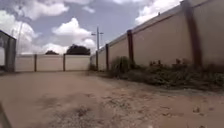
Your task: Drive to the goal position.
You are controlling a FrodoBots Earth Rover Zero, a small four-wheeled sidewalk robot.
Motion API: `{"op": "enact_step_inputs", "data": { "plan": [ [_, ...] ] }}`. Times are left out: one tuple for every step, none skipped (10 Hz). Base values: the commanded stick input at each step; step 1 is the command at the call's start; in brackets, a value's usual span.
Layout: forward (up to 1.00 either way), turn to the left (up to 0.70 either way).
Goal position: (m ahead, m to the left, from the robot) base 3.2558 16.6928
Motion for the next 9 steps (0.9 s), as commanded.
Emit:
{"op": "enact_step_inputs", "data": {
  "plan": [
    [0.60,-0.09],
    [0.60,-0.10],
    [0.60,-0.10],
    [0.60,-0.09],
    [0.59,-0.08],
    [0.34,-0.03],
    [0.13,0.40],
    [0.26,0.66],
    [0.27,0.82]
  ]
}}
